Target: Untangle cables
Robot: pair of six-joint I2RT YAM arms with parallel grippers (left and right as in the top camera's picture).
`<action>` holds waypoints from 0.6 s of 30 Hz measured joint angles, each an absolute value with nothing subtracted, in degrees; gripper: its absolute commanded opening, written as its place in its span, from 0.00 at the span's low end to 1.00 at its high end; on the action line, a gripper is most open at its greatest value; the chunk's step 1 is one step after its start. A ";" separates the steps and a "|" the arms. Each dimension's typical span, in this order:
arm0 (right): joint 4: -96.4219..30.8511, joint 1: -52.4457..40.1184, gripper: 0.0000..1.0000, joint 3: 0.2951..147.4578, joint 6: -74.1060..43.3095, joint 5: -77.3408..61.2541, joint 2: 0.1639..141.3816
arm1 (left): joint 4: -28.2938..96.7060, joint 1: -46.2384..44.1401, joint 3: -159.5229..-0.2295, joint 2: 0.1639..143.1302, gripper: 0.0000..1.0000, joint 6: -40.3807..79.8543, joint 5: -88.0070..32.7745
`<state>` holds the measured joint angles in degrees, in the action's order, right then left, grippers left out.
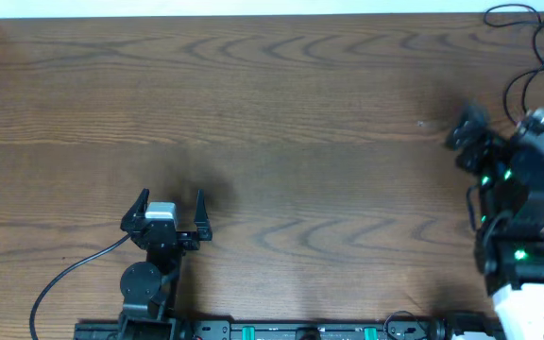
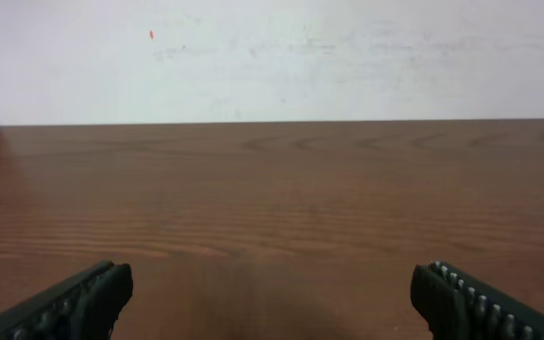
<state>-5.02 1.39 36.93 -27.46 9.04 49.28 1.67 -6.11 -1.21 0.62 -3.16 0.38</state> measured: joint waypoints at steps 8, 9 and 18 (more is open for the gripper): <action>3.60 -1.39 0.99 15.59 -30.79 8.99 34.63 | 1.69 -6.11 -1.23 0.58 1.00 -3.16 0.40; 3.90 -1.61 0.99 13.47 -30.87 9.02 32.49 | 1.67 -6.11 -1.21 0.60 1.00 -3.16 0.40; 0.58 -1.69 0.99 1.45 -31.07 8.99 15.55 | 1.69 -6.11 -1.21 0.60 1.00 -3.16 0.38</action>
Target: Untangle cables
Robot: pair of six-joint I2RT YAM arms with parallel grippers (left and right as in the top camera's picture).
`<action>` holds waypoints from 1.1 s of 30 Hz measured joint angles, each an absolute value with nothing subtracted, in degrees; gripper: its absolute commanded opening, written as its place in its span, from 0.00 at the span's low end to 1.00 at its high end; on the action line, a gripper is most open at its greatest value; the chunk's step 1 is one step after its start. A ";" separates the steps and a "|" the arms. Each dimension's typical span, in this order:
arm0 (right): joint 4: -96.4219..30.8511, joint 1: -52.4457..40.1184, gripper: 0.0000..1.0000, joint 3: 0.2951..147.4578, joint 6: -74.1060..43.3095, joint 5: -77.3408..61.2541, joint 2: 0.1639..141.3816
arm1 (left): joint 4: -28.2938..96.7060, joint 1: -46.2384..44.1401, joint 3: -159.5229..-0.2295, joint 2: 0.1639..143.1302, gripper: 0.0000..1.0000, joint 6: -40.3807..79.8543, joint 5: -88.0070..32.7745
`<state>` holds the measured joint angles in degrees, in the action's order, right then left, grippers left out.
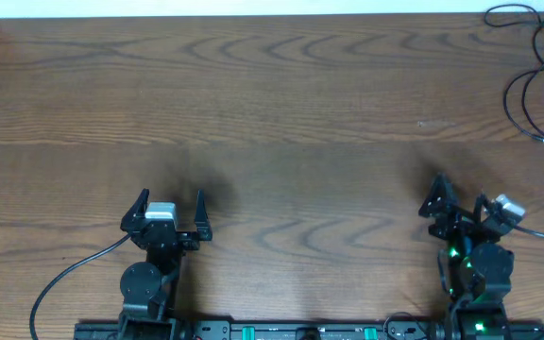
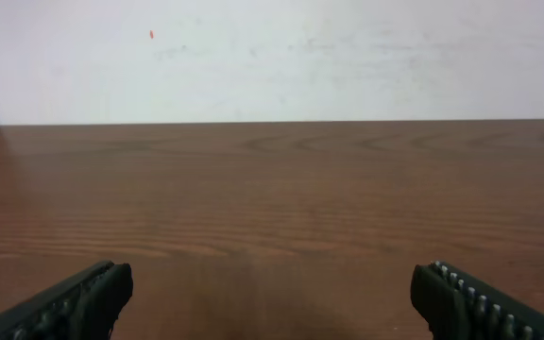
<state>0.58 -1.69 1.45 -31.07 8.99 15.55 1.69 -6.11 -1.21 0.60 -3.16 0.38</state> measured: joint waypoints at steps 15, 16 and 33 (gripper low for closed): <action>-3.70 -1.96 0.99 0.40 -2.76 4.93 0.86 | 1.69 -6.11 -1.23 0.60 1.00 -3.16 0.40; -3.84 -1.96 0.99 0.40 0.27 3.88 0.80 | 1.67 -6.11 -1.23 0.58 1.00 -3.16 0.40; -4.03 -1.98 0.99 0.40 13.23 -1.58 0.73 | 1.69 -6.11 -1.23 0.58 1.00 -3.16 0.40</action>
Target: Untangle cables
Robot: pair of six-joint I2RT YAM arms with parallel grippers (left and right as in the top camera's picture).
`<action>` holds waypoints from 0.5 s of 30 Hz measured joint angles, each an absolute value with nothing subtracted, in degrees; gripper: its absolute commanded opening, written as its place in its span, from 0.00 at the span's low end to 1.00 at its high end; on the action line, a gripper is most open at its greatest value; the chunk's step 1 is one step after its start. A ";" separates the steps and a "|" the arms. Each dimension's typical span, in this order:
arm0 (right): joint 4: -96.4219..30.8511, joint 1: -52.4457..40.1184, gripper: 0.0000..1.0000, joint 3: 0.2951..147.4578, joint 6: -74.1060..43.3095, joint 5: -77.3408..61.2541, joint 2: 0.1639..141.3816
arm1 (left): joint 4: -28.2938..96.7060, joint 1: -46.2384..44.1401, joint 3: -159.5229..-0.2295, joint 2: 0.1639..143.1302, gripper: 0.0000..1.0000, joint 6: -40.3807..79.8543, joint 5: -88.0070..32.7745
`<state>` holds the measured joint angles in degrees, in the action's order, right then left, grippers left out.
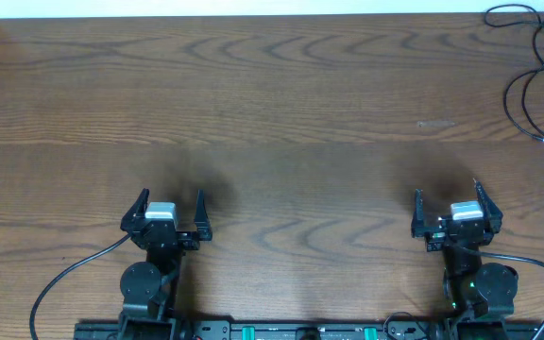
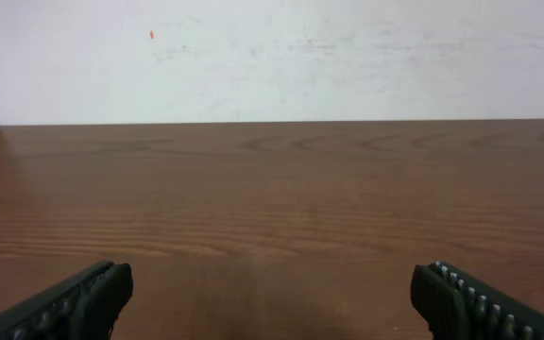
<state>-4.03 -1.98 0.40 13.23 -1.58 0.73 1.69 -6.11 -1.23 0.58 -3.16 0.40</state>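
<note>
Black cables [image 1: 529, 66] lie looped at the far right corner of the wooden table [image 1: 281, 123], partly cut off by the frame edge. My left gripper [image 1: 169, 210] rests open near the front left, nothing between its fingers; the left wrist view shows its fingertips [image 2: 83, 297] wide apart over bare wood. My right gripper [image 1: 445, 205] stands open near the front right, well short of the cables, holding nothing.
A black lead [image 1: 69, 274] runs from the left arm's base toward the front left edge. Another lead curls beside the right arm's base. A white wall [image 2: 272, 57] stands past the far edge of the table.
My right arm has drawn back and squared up at the front right, its gripper now pointing straight away from the base. The left arm and the cables have not moved.
At first my right arm was stretched out toward the cables at the far right. Then it was pulled back near the front right, turned askew, with the cables left lying in the corner. Now it sits straight at its base. My left gripper stayed open and still throughout.
</note>
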 measured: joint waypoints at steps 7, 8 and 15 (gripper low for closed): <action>-4.01 -1.98 0.99 0.40 13.87 -1.76 0.71 | 1.69 -6.11 -1.23 0.60 1.00 -3.16 0.40; -4.01 -1.98 0.99 0.40 13.87 -1.76 0.71 | 1.69 -6.11 -1.23 0.60 1.00 -3.16 0.40; -4.01 -1.98 0.99 0.40 13.87 -1.76 0.71 | 1.69 -6.11 -1.21 0.60 1.00 -3.16 0.40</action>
